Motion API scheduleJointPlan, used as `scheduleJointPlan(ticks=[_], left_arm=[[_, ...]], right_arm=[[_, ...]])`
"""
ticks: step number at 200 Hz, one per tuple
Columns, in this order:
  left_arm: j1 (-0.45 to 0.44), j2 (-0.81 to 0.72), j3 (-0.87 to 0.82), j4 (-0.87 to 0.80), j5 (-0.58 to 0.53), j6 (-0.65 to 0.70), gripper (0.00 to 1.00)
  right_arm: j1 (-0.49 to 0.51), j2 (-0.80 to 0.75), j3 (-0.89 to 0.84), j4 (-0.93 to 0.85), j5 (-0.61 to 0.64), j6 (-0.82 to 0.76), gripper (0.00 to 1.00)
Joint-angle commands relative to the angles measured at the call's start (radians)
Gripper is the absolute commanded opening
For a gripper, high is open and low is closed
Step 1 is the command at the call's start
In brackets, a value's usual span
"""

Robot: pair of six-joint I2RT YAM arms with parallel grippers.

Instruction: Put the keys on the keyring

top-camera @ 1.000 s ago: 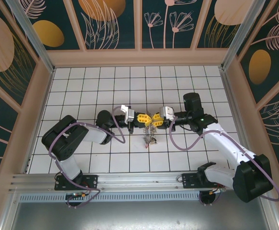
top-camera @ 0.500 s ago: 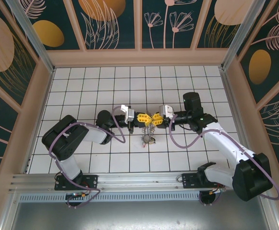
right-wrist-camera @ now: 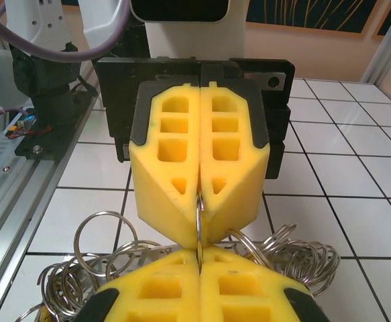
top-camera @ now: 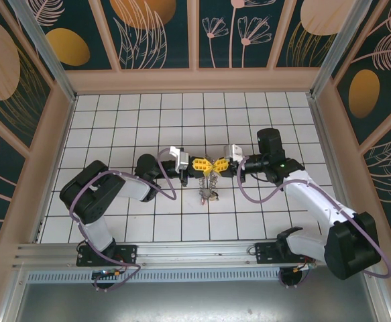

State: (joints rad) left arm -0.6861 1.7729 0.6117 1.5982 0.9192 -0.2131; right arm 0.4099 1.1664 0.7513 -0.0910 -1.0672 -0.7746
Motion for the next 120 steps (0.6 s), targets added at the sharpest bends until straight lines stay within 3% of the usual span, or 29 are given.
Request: scheduleJointPlan(ticks=[1,28,46,92,120], left_arm=[[-0.026,0.018,0.024,-0.012,0.008,0.01,0.0],[-0.026,-0.01,0.013,-0.073,-0.01,0.046,0.11],[-0.025,-0.051,0.01,-0.219,-0.016,0.132,0.18],[-0.025,-0.152,0.05,-0.678,-0.016,0.416,0.18],[-0.025,-0.166,0.095,-0.876,-0.019,0.531,0.11]], right_arm=[[0.025,0.002,0.061,0.067,-0.077,0.003,0.0],[0.04,0.03,0.127,-0.089,0.058,-0.003,0.0],[0.055,0.04,0.149,-0.189,0.16,-0.053,0.0],[0.077,0.018,0.135,-0.217,0.307,-0.055,0.0],[0.101,0.034,0.165,-0.263,0.375,-0.077,0.0]])
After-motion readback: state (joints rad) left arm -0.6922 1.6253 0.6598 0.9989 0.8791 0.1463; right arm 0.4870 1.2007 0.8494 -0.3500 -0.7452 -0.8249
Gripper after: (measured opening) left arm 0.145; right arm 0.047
